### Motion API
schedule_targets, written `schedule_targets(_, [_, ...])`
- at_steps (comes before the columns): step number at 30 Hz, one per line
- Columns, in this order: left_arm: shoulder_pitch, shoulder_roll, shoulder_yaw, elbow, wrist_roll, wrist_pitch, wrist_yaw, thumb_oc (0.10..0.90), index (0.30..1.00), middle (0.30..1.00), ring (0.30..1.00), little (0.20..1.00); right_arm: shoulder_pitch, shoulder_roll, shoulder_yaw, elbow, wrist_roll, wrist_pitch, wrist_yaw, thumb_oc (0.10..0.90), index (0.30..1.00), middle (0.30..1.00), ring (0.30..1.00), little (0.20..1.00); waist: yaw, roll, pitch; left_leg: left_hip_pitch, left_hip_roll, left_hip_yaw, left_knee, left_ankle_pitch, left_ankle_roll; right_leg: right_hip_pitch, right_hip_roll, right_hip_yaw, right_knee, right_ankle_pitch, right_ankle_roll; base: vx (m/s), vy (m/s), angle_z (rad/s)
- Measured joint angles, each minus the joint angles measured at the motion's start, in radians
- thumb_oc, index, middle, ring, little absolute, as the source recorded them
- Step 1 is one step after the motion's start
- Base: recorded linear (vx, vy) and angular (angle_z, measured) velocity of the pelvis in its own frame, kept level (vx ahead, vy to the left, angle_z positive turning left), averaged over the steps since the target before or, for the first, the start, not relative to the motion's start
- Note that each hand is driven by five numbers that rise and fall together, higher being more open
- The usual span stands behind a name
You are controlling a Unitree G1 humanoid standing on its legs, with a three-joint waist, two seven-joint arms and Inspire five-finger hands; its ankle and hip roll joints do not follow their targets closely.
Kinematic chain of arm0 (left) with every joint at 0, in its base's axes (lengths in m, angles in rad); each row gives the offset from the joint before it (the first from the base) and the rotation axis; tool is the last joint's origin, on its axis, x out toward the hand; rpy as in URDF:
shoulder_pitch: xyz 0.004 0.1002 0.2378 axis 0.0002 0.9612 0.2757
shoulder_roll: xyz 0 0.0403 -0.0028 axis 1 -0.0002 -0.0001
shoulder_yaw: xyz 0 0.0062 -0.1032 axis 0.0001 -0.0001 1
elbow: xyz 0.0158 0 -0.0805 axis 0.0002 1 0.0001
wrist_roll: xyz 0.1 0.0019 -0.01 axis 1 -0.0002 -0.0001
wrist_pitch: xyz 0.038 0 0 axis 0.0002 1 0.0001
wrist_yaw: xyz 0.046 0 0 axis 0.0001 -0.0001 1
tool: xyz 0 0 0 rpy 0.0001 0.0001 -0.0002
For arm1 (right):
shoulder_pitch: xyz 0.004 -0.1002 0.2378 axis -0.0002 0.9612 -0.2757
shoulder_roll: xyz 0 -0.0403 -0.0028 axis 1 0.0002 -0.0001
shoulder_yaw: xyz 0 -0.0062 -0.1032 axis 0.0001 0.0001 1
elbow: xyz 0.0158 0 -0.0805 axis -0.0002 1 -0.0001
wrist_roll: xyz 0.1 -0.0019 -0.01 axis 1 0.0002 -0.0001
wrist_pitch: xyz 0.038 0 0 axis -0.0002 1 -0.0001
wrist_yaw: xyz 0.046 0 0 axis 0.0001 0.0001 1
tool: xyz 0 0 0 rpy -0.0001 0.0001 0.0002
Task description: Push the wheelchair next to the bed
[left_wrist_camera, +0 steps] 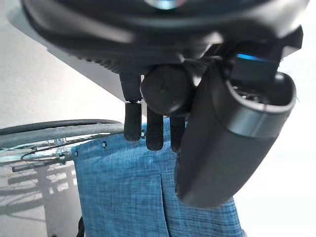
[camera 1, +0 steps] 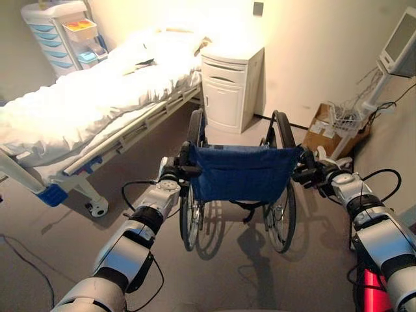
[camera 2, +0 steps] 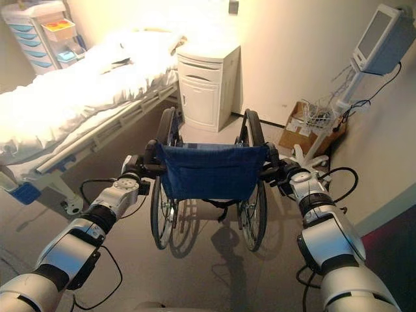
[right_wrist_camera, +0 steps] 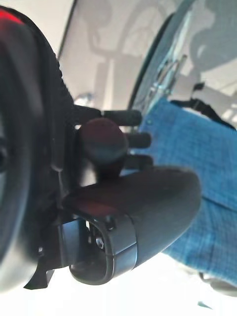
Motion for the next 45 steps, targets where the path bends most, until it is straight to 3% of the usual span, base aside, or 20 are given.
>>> schedule_targets(2, [0.003,-0.009,-0.001,-0.005,-0.001,-0.002,0.001,0.400,0.300,0.300,0.300,0.300,-0.005,-0.008,0.003,0.001,0.000,0.000,0.000,0.400,0.300,0.300,0.300,0.300,0.010,-0.003,0.004,0.038,-0.101,-0.024,-0.100,-0.003,0.002,0.024,0.004,0.063,-0.032,0.000,-0.002,0.41,-0.211,-0.04])
schedule_targets(4, [-0.008,-0.018,0.001,-0.009,-0.004,0.000,0.007,0.400,0.300,0.300,0.300,0.300,-0.007,-0.012,0.003,0.003,-0.001,-0.001,-0.002,0.400,0.300,0.300,0.300,0.300,0.024,0.025,0.002,0.073,-0.085,0.006,-0.141,-0.020,0.028,0.030,0.050,0.067,-0.044,-0.005,-0.011,0.39,-0.142,-0.19])
schedule_targets(6, [-0.033,0.014,-0.003,-0.028,-0.002,0.000,0.008,0.400,0.300,0.300,0.300,0.300,-0.020,0.018,0.002,0.027,-0.001,-0.001,-0.020,0.400,0.300,0.300,0.300,0.300,0.066,-0.028,0.035,-0.047,-0.084,-0.006,0.095,-0.070,-0.022,0.079,0.071,0.154,-0.096,0.011,-0.046,0.50,-0.114,-0.39])
schedule_targets(8, [-0.026,0.045,-0.017,-0.059,-0.008,0.013,0.022,0.400,0.300,0.300,0.300,0.300,-0.034,0.034,0.002,0.039,-0.001,0.000,-0.016,0.400,0.300,0.300,0.300,0.300,0.108,-0.050,0.033,-0.076,-0.115,-0.018,-0.096,-0.060,-0.031,0.083,0.053,0.209,-0.123,0.021,-0.049,0.43,-0.039,-0.63])
schedule_targets(10, [-0.015,0.034,-0.021,-0.057,-0.037,0.023,0.041,0.400,0.300,0.300,0.300,0.300,-0.052,0.025,0.003,0.039,-0.004,-0.001,-0.013,0.400,0.300,0.300,0.300,0.300,0.106,0.028,0.036,-0.093,-0.092,-0.030,-0.268,-0.031,-0.064,0.126,0.081,0.212,-0.152,0.010,-0.044,0.41,0.011,-0.37])
schedule_targets(12, [-0.006,0.017,-0.020,-0.063,-0.057,0.024,0.054,0.400,0.300,0.300,0.300,0.300,-0.054,0.007,0.005,0.037,-0.021,-0.001,0.000,0.400,0.300,0.300,0.300,0.300,0.129,0.078,0.028,-0.118,-0.055,0.012,-0.243,-0.013,-0.064,0.148,0.085,0.210,-0.142,-0.017,-0.042,0.41,0.057,-0.68])
schedule_targets(14, [-0.003,0.019,-0.018,-0.082,-0.073,0.029,0.063,0.400,0.300,0.300,0.300,0.300,-0.060,0.001,0.021,0.037,-0.029,0.000,0.005,0.400,0.300,0.300,0.300,0.300,0.156,0.072,0.023,-0.136,-0.053,0.072,-0.141,-0.012,-0.064,0.154,0.041,0.203,-0.139,-0.046,-0.015,0.44,0.032,-0.74])
schedule_targets(16, [-0.006,0.027,-0.017,-0.086,-0.082,0.037,0.061,0.400,0.300,0.300,0.300,0.300,-0.069,0.004,0.022,0.037,-0.029,-0.001,0.008,0.400,0.300,0.300,0.300,0.300,0.169,0.083,0.011,-0.144,-0.064,0.084,-0.107,-0.014,-0.019,0.115,0.009,0.137,0.040,-0.109,-0.003,0.39,0.001,-0.44])
schedule_targets(17, [-0.014,0.043,-0.018,-0.076,-0.079,0.031,0.054,0.400,0.300,0.300,0.300,0.300,-0.060,0.016,0.020,0.034,-0.023,-0.001,0.006,0.400,0.300,0.300,0.300,0.300,0.163,0.064,0.005,-0.139,-0.060,0.097,-0.118,-0.009,-0.011,0.011,-0.003,0.076,0.367,-0.149,0.048,0.42,-0.024,-0.16])
schedule_targets(19, [-0.023,0.070,-0.040,-0.079,-0.074,0.031,0.051,0.400,0.300,0.300,0.300,0.300,-0.041,0.030,0.015,0.034,0.001,-0.002,0.006,0.400,0.300,0.300,0.300,0.300,0.152,0.016,0.000,-0.075,-0.087,0.109,-0.185,-0.002,0.006,-0.034,-0.016,0.020,0.559,-0.028,0.122,0.40,-0.078,-0.15])
schedule_targets(20, [-0.023,0.070,-0.050,-0.059,-0.067,0.041,0.060,0.400,0.300,0.300,0.300,0.300,-0.030,0.038,0.015,0.034,0.002,-0.003,0.007,0.400,0.300,0.300,0.300,0.300,0.149,0.042,0.003,-0.008,-0.086,0.084,-0.244,0.053,0.088,-0.053,-0.026,0.008,0.647,0.055,0.186,0.30,-0.149,-0.31])
schedule_targets(21, [-0.021,0.065,-0.058,-0.045,-0.065,0.040,0.067,0.400,0.300,0.300,0.300,0.300,-0.019,0.044,0.013,0.033,0.004,-0.007,0.007,0.400,0.300,0.300,0.300,0.300,0.149,0.063,0.003,0.024,-0.086,0.042,-0.262,0.104,0.134,-0.083,-0.035,0.000,0.700,-0.001,0.180,0.37,-0.260,-0.26])
schedule_targets(24, [-0.027,0.065,-0.053,0.002,-0.009,0.023,0.082,0.400,0.300,0.300,0.300,0.300,-0.004,0.069,0.013,0.033,0.030,-0.011,0.005,0.400,0.300,0.300,0.300,0.300,0.097,0.066,0.004,0.068,-0.089,-0.058,-0.294,0.099,0.142,-0.170,-0.058,-0.020,0.415,-0.034,0.138,0.34,-0.308,0.38])
schedule_targets(25, [-0.033,0.064,-0.052,0.008,0.005,0.021,0.083,0.400,0.300,0.300,0.300,0.300,-0.003,0.071,0.013,0.033,0.042,-0.011,0.005,0.400,0.300,0.300,0.300,0.300,0.057,0.058,0.004,0.068,-0.094,-0.088,-0.304,0.099,0.144,-0.187,-0.074,-0.017,0.202,-0.008,0.166,0.37,-0.439,1.02])
schedule_targets(28, [-0.056,0.060,-0.052,0.009,0.028,0.019,0.082,0.400,0.300,0.300,0.300,0.300,-0.002,0.073,0.009,0.033,0.044,-0.010,-0.001,0.400,0.300,0.300,0.300,0.300,0.020,0.016,0.016,0.067,-0.123,-0.102,-0.310,0.094,0.149,-0.236,-0.130,0.027,-0.105,0.072,0.186,0.27,-0.307,0.80])
schedule_targets(30, [-0.061,0.053,-0.050,0.008,0.028,0.018,0.082,0.400,0.300,0.300,0.300,0.300,-0.007,0.065,-0.005,0.028,0.044,-0.009,-0.013,0.400,0.300,0.300,0.300,0.300,-0.013,0.010,0.017,0.063,-0.126,-0.131,-0.308,0.090,0.141,-0.280,-0.121,0.049,-0.066,0.078,0.198,0.29,-0.306,0.83])
schedule_targets(33, [-0.052,0.027,-0.040,0.009,0.027,0.018,0.093,0.400,0.300,0.300,0.300,0.300,-0.007,0.037,-0.005,0.025,0.042,-0.009,-0.013,0.400,0.300,0.300,0.300,0.300,-0.029,-0.003,0.012,0.082,-0.130,-0.136,-0.301,0.070,0.111,-0.264,-0.078,0.065,0.029,0.074,0.191,0.30,-0.328,0.68])
schedule_targets(34, [-0.050,0.016,-0.036,0.005,0.026,0.019,0.103,0.400,0.300,0.300,0.300,0.300,-0.005,0.033,-0.005,0.011,0.042,-0.005,-0.013,0.400,0.300,0.300,0.300,0.300,-0.030,-0.001,0.014,0.074,-0.129,-0.141,-0.291,0.059,0.096,-0.246,-0.054,0.093,0.076,0.086,0.142,0.34,-0.312,0.73])
schedule_targets(40, [-0.026,-0.027,-0.017,-0.012,-0.012,0.022,0.136,0.400,0.300,0.300,0.300,0.300,-0.002,-0.039,0.017,-0.040,0.038,0.002,-0.007,0.400,0.300,0.300,0.300,0.300,-0.022,0.049,0.024,0.097,-0.024,-0.089,-0.210,-0.015,0.010,-0.174,0.025,0.017,0.084,0.075,0.024,0.30,-0.288,0.42])
schedule_targets(45, [-0.032,-0.036,-0.018,-0.003,-0.010,0.018,0.143,0.400,0.300,0.300,0.300,0.300,-0.002,-0.047,0.026,-0.031,0.039,-0.004,-0.002,0.400,0.300,0.300,0.300,0.300,-0.005,0.026,0.023,0.056,-0.014,-0.054,-0.068,-0.045,-0.008,-0.146,0.030,-0.019,0.110,0.021,-0.033,0.19,-0.283,0.21])
